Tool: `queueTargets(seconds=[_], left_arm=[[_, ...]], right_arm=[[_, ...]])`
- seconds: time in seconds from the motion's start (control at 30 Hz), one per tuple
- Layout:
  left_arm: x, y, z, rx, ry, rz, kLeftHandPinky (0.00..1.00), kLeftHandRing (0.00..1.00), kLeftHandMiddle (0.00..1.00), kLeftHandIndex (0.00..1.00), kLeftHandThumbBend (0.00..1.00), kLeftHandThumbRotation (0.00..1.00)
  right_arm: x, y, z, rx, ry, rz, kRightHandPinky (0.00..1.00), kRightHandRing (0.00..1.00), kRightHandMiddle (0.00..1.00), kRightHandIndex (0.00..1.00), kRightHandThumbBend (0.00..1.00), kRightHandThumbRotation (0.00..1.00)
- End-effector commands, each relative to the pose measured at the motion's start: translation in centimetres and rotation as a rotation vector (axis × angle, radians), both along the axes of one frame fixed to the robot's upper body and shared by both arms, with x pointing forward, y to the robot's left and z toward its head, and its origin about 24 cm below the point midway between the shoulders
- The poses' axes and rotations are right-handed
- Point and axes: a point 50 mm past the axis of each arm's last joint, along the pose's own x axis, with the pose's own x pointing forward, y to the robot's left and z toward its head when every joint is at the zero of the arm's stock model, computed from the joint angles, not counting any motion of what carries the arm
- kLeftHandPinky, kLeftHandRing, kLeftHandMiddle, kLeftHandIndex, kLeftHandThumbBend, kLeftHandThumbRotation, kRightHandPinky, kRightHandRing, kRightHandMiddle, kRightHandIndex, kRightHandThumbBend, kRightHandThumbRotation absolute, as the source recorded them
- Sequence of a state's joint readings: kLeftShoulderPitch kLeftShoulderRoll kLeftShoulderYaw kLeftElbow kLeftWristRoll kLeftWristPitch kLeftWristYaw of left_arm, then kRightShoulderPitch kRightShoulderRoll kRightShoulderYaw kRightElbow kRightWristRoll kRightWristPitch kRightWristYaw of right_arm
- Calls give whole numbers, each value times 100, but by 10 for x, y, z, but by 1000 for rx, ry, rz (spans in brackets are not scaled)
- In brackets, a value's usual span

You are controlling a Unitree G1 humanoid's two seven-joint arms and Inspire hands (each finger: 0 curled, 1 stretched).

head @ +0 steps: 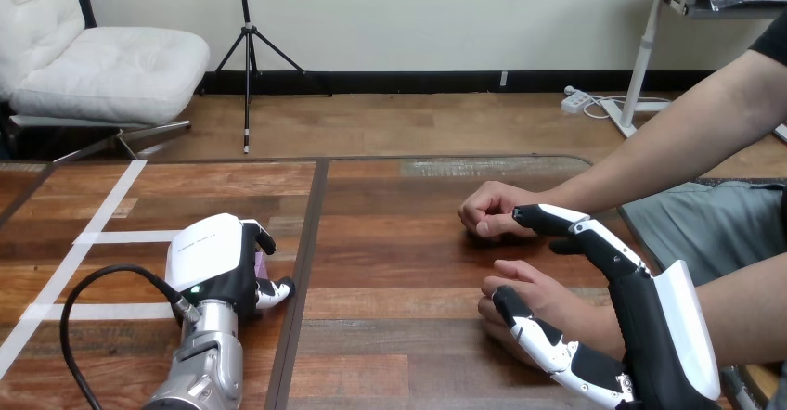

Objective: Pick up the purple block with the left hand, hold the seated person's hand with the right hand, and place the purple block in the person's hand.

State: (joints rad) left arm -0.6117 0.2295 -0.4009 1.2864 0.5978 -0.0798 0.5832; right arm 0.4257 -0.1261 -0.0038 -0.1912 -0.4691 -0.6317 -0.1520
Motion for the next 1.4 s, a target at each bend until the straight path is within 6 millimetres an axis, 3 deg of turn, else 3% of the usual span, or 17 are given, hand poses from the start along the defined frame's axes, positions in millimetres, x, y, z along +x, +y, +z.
queueTargets(seconds=[0.0, 0.5, 1.37], left_arm=[[13, 9, 17, 44, -50, 2, 54, 55, 59, 58, 64, 0], [11, 10, 14, 43, -27, 8, 55, 56, 59, 56, 69, 0], [11, 12, 13, 11, -15, 26, 55, 55, 57, 54, 65, 0]], right_arm=[[5, 1, 15, 1, -73, 13, 71, 77, 76, 74, 49, 32], [5, 0, 16, -2, -82, 15, 71, 76, 76, 74, 48, 29], [5, 1, 15, 2, -78, 13, 71, 77, 76, 74, 48, 30]])
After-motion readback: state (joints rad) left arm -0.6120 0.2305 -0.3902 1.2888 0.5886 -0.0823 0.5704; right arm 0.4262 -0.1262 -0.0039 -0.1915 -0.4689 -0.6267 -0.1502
